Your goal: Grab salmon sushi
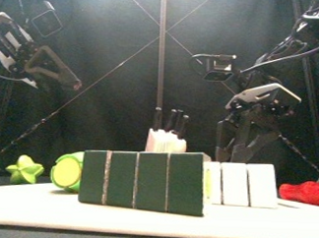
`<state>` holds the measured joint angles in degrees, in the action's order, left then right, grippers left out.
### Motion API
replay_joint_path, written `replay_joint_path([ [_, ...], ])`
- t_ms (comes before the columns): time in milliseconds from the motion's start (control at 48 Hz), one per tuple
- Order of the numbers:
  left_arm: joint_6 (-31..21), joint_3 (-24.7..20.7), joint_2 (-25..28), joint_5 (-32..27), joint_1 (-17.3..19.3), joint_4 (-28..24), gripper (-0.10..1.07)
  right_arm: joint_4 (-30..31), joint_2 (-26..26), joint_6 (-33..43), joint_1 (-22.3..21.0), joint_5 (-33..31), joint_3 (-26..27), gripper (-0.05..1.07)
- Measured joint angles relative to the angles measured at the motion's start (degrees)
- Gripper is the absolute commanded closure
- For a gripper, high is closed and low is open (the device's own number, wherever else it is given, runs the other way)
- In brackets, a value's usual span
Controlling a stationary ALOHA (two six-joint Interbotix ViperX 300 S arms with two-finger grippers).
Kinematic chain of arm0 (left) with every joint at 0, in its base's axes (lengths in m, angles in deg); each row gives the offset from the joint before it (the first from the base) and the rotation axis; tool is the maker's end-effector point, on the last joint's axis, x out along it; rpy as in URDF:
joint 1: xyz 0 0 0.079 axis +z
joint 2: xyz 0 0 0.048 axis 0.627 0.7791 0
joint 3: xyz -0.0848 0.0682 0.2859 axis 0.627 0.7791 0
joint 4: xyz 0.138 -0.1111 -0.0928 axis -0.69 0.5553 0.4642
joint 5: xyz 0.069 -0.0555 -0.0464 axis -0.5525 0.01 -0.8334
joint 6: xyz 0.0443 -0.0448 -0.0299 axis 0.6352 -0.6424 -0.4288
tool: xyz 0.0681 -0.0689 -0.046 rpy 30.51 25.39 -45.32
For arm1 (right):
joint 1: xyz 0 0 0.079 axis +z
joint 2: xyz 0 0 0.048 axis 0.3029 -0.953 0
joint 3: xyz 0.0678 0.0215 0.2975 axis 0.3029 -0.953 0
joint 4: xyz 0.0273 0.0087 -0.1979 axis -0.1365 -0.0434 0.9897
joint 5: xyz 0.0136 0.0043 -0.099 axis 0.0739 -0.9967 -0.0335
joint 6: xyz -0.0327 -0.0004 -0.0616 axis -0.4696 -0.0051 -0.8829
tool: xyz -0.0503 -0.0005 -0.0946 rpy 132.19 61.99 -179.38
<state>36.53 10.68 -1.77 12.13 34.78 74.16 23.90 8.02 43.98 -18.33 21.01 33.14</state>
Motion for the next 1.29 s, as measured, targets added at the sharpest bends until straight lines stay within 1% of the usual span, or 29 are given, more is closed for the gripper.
replay_joint_path([
  [125, 0.0, 0.0, 0.0, 0.0, 0.0, 0.0, 0.47, 2.02, -0.97, 0.0, 0.09, -2.72, 2.46, 0.15],
  [250, 0.0, 0.0, 0.0, -0.09, -0.09, 0.0, 0.47, 3.34, -1.58, 0.0, 0.35, -4.04, 4.39, 0.15],
  [417, -0.09, 0.0, 0.0, -0.09, -0.09, 0.0, 0.47, 3.87, -2.72, -0.09, 0.35, -5.89, 5.63, 0.16],
  [562, 0.0, 0.18, 0.09, -0.09, 0.0, 0.09, 0.47, 3.16, -2.99, -0.09, 0.7, -8.0, 6.15, 0.16],
  [792, 0.0, 0.26, 0.0, -0.09, -0.09, 0.18, 0.47, 2.99, -3.52, -0.26, 1.32, -8.44, 6.59, 0.16],
  [1167, 0.0, 0.35, 0.0, -0.09, -0.09, 0.18, 0.47, 2.9, -6.68, -0.26, 1.41, -8.35, 8.53, 0.16],
  [1292, 0.0, 0.35, 0.0, -0.09, 0.0, 0.18, 0.47, 2.64, -6.94, -0.26, 1.58, -8.7, 8.96, 0.18],
])
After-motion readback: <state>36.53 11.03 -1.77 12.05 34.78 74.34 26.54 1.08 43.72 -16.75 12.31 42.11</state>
